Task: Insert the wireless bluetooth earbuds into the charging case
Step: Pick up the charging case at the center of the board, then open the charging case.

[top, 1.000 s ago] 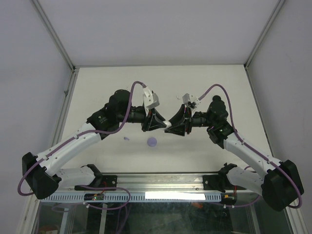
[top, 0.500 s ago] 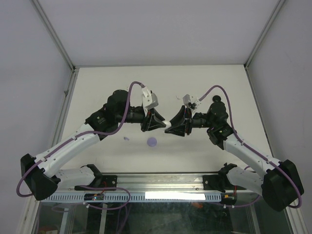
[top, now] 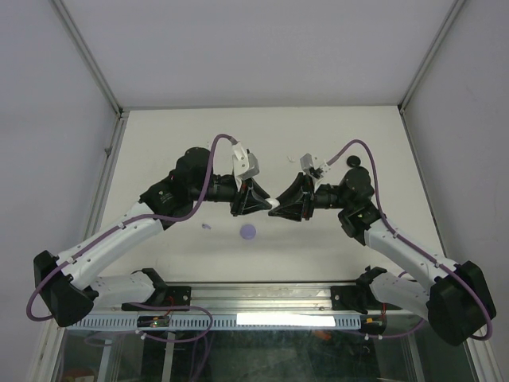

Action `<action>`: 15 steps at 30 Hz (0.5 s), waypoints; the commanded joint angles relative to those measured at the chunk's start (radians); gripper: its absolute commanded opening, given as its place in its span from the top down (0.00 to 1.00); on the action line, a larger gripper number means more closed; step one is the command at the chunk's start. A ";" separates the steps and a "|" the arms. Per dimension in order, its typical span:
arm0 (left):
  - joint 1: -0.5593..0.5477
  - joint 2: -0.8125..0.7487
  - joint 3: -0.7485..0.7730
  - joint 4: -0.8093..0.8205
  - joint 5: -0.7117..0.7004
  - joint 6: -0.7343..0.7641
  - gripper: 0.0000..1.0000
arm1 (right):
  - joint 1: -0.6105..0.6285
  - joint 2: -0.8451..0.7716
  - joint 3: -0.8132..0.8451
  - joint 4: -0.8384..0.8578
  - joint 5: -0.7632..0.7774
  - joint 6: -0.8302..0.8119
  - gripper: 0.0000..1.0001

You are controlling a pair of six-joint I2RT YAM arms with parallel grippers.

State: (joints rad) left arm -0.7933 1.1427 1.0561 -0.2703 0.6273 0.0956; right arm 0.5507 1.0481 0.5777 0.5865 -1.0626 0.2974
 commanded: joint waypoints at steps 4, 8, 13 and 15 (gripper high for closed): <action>-0.008 -0.044 0.017 0.031 -0.044 0.017 1.00 | 0.007 -0.026 -0.012 0.061 -0.007 0.006 0.90; -0.008 -0.061 -0.007 0.070 -0.082 -0.012 0.85 | 0.006 -0.032 -0.029 0.075 -0.011 0.001 0.96; -0.006 -0.073 -0.033 0.097 -0.137 -0.042 0.74 | 0.006 -0.044 -0.036 0.082 -0.020 -0.004 1.00; -0.006 -0.075 -0.040 0.102 -0.153 -0.050 0.69 | 0.006 -0.047 -0.040 0.086 -0.024 -0.004 1.00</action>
State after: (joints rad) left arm -0.8062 1.1118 1.0222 -0.2417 0.5732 0.0635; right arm 0.5526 1.0367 0.5491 0.6342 -1.0538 0.2962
